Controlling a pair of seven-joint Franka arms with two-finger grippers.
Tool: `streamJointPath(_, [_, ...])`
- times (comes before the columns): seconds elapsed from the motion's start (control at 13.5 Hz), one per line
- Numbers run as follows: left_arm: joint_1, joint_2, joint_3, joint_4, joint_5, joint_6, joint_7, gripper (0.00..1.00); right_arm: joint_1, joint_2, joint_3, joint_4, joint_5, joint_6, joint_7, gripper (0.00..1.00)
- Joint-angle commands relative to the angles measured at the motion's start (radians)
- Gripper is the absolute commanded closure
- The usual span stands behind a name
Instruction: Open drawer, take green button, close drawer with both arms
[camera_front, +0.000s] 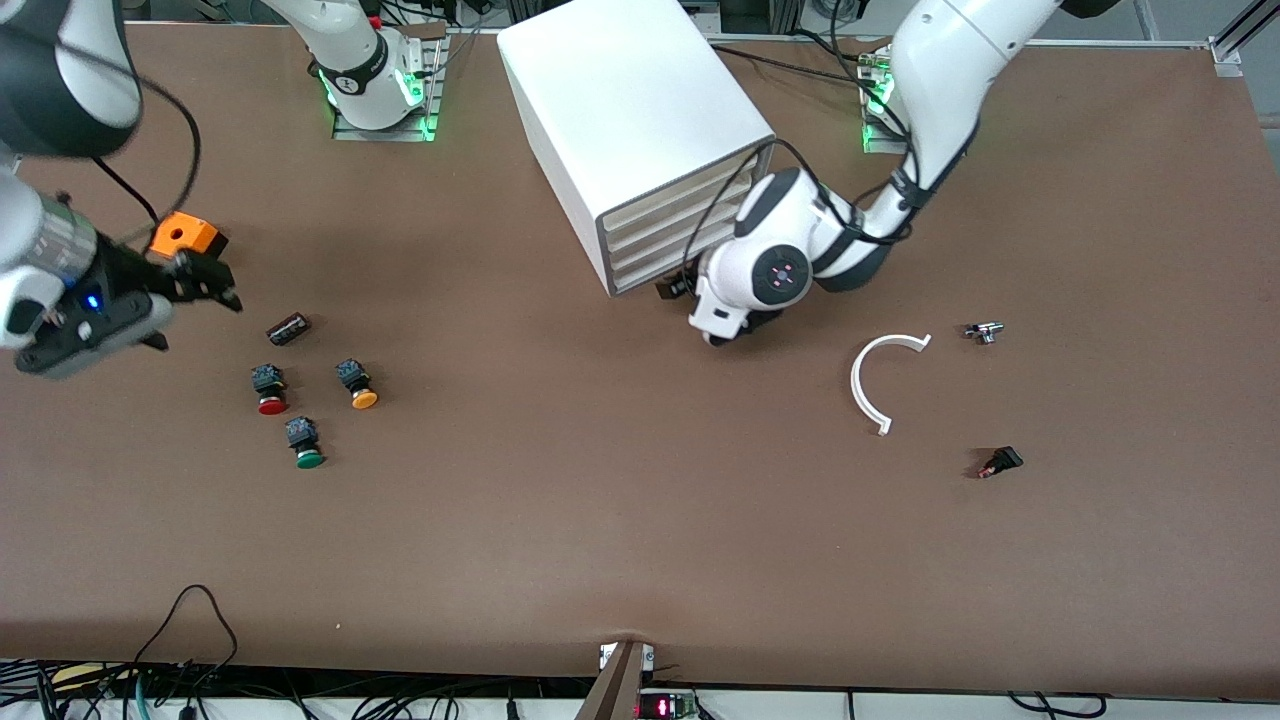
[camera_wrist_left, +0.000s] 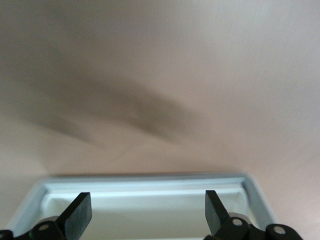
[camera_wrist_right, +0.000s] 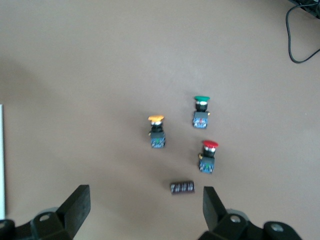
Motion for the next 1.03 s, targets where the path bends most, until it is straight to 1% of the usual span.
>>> streamJointPath(0.0, [0.062,-0.012,-0.012,0.097,0.106,-0.109,0.046,0.0,-0.003,-0.053,0.019,-0.027,-0.026,-0.029,0.042,0.0])
streamJointPath(0.15, [0.108,-0.034,-0.008,0.149,0.118,-0.192,0.111,0.0,-0.003,-0.07,0.053,-0.027,-0.058,-0.064,0.103,0.0])
streamJointPath(0.3, [0.156,-0.066,0.006,0.183,0.118,-0.29,0.239,0.0,-0.003,-0.091,0.09,-0.027,-0.104,-0.099,0.207,0.0])
streamJointPath(0.52, [0.167,-0.172,0.128,0.175,0.118,-0.372,0.446,0.0,-0.005,-0.099,0.09,-0.027,-0.106,-0.114,0.239,0.0])
streamJointPath(0.59, [0.182,-0.196,0.162,0.175,0.117,-0.378,0.531,0.0,-0.005,-0.097,0.087,-0.018,-0.096,-0.112,0.238,0.0])
streamJointPath(0.67, [0.205,-0.225,0.181,0.172,0.117,-0.381,0.607,0.0,-0.005,-0.097,0.087,-0.007,-0.096,-0.115,0.242,0.0])
streamJointPath(0.74, [0.225,-0.258,0.207,0.171,0.117,-0.39,0.666,0.0,-0.005,-0.097,0.085,-0.004,-0.098,-0.114,0.24,0.0])
streamJointPath(0.96, [0.201,-0.353,0.343,0.168,0.118,-0.465,0.767,0.0,-0.006,-0.094,0.082,0.01,-0.101,-0.115,0.235,0.0])
